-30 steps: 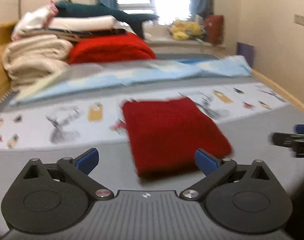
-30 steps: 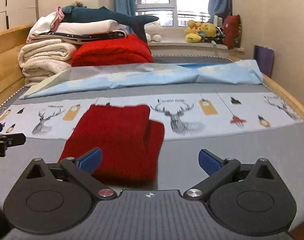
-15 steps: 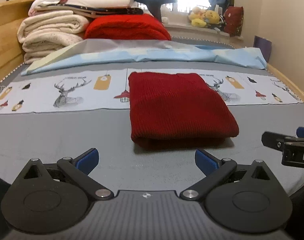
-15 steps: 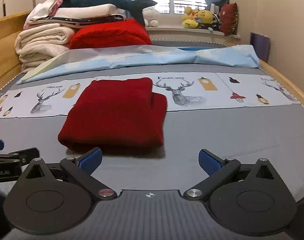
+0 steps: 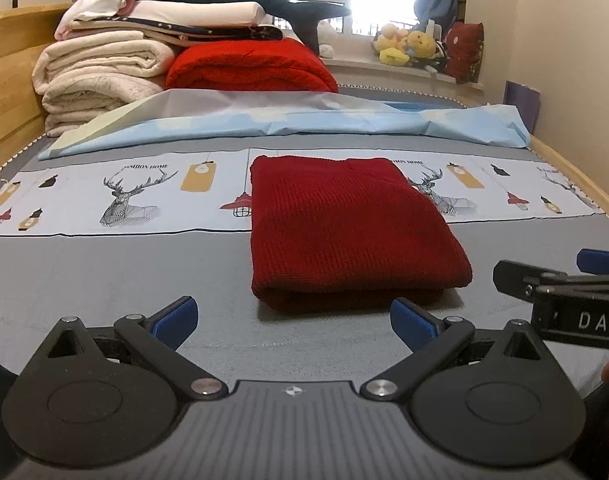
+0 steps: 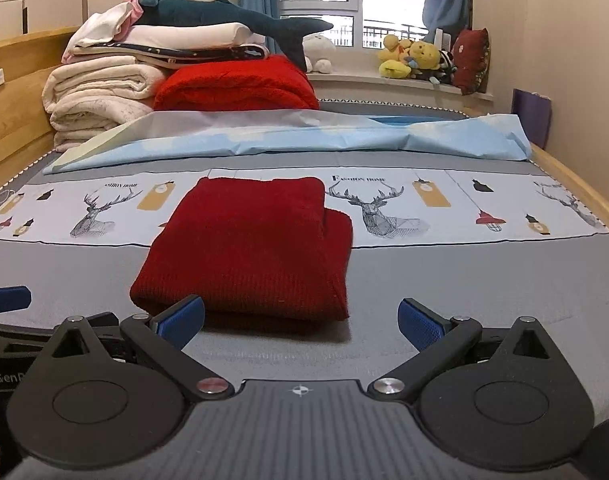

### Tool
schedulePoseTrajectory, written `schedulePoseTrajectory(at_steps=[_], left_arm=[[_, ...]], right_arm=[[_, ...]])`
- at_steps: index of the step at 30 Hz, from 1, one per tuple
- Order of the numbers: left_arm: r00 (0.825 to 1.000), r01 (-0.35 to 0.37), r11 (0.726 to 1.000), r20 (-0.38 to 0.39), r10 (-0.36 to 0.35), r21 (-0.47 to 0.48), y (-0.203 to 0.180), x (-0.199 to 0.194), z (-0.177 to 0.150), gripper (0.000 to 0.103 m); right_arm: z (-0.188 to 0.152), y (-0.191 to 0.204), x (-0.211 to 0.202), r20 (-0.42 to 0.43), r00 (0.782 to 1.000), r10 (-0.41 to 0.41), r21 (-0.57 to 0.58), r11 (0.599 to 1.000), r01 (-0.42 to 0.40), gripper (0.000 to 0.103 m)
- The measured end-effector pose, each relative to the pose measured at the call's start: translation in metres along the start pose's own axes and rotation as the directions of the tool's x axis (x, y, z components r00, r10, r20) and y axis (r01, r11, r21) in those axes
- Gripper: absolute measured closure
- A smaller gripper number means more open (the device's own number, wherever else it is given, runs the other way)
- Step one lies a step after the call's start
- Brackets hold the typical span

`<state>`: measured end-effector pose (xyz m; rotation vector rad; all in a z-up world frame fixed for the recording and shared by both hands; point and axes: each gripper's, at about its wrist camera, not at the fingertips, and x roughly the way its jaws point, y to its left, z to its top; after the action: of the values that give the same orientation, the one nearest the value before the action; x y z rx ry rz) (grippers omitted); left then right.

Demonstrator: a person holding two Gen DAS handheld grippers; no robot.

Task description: Fold small clothes

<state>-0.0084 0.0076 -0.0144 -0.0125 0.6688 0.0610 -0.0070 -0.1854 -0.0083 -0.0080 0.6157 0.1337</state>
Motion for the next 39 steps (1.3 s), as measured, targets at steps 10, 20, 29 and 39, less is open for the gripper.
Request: schedulePoseTrajectory(at_steps=[10, 20, 29, 39], left_arm=[[1.0, 0.013, 1.0, -0.009, -0.013, -0.008, -0.0011, 0.0051, -0.0013, 0.001], [1.0, 0.015, 1.0, -0.014, -0.015, -0.01, -0.0008, 0.0092, -0.0019, 0.001], [1.0, 0.015, 1.0, -0.012, -0.016, -0.01, -0.0007, 0.0095, -0.0018, 0.001], [1.0, 0.016, 1.0, -0.013, -0.016, -0.01, -0.0006, 0.0091, -0.0018, 0.001]], right_arm=[[0.0002, 0.0037, -0.0002, 0.003, 1.0, -0.012, -0.027, 1.0, 0.012, 0.001], [0.0008, 0.0046, 0.0017, 0.0, 1.0, -0.021, -0.029, 0.999, 0.021, 0.001], [0.0008, 0.005, 0.0029, -0.002, 1.0, -0.025, -0.033, 0.999, 0.025, 0.001], [0.0015, 0.0049, 0.0027, -0.002, 1.0, -0.027, -0.036, 0.999, 0.027, 0.001]])
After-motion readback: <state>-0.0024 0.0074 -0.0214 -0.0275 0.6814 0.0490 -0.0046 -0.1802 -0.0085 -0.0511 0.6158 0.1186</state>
